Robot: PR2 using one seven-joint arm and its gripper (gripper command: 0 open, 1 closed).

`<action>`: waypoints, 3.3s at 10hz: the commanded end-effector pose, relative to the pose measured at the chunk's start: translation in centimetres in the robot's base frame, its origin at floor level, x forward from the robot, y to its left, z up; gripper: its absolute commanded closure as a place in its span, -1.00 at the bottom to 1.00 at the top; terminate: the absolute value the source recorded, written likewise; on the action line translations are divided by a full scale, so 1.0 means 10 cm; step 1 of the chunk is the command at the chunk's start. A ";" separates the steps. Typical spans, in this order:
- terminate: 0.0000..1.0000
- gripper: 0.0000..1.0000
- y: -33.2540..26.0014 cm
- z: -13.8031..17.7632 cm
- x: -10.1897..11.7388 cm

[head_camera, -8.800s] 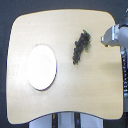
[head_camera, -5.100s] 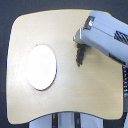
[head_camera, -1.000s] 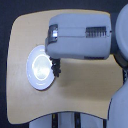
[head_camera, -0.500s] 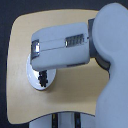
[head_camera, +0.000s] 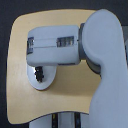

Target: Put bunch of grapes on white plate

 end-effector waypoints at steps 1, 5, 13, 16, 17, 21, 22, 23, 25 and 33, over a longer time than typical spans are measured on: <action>-1.00 1.00 -0.04 -0.30 0.12; -1.00 1.00 -0.08 -0.34 0.12; -1.00 1.00 -0.24 -0.21 0.11; -1.00 1.00 -0.25 -0.16 0.07; -1.00 -1.00 -0.25 -0.16 0.06; -1.00 -1.00 -0.20 -0.09 0.03; -1.00 -1.00 -0.18 -0.06 0.03; -1.00 -1.00 -0.16 0.00 0.05; -1.00 -1.00 -0.07 0.23 0.18; -1.00 -1.00 0.17 1.57 0.74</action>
